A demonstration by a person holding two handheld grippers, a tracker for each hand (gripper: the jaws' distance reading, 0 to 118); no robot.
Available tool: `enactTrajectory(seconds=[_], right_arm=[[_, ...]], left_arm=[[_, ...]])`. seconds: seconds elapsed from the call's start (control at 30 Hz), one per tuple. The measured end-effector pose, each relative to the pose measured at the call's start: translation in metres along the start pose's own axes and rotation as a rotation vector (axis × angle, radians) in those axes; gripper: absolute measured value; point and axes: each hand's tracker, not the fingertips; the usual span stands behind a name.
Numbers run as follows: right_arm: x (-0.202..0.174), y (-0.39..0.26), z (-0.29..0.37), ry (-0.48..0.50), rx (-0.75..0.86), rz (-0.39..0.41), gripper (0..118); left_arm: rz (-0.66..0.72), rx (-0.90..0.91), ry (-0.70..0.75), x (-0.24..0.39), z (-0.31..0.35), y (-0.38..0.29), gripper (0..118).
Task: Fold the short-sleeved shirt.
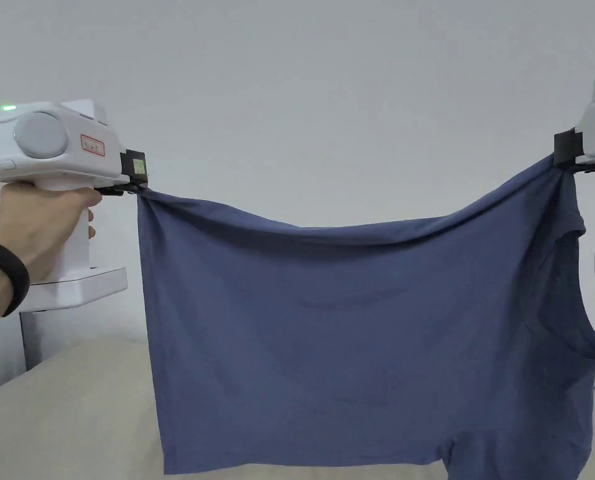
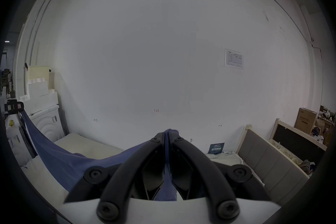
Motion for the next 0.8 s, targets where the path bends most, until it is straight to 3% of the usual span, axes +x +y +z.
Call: enactTrajectory(seconds=[0.27, 0.4, 0.47, 0.6, 0.77, 0.8], right_arm=[[0.008, -0.046, -0.038, 0.008, -0.036, -0.001, 2], [0.014, -0.098, -0.03, 0.085, -0.065, -0.105, 2], [0.017, -0.132, -0.013, 0.165, -0.085, -0.146, 2], [0.017, -0.202, 0.037, 0.198, -0.134, -0.084, 2], [0.02, -0.316, 0.131, 0.253, -0.214, -0.227, 2], [0.022, -0.338, 0.15, 0.257, -0.256, -0.247, 2]], left_arm=[[0.035, -0.032, -0.011, -0.016, -0.033, -0.056, 8], [0.126, -0.078, -0.108, -0.031, -0.024, -0.112, 8], [0.19, -0.131, -0.2, -0.04, -0.002, -0.15, 8], [0.163, -0.208, -0.208, -0.049, 0.061, -0.229, 8], [0.358, -0.263, -0.257, -0.077, 0.157, -0.342, 8], [0.393, -0.248, -0.214, -0.081, 0.178, -0.361, 8]])
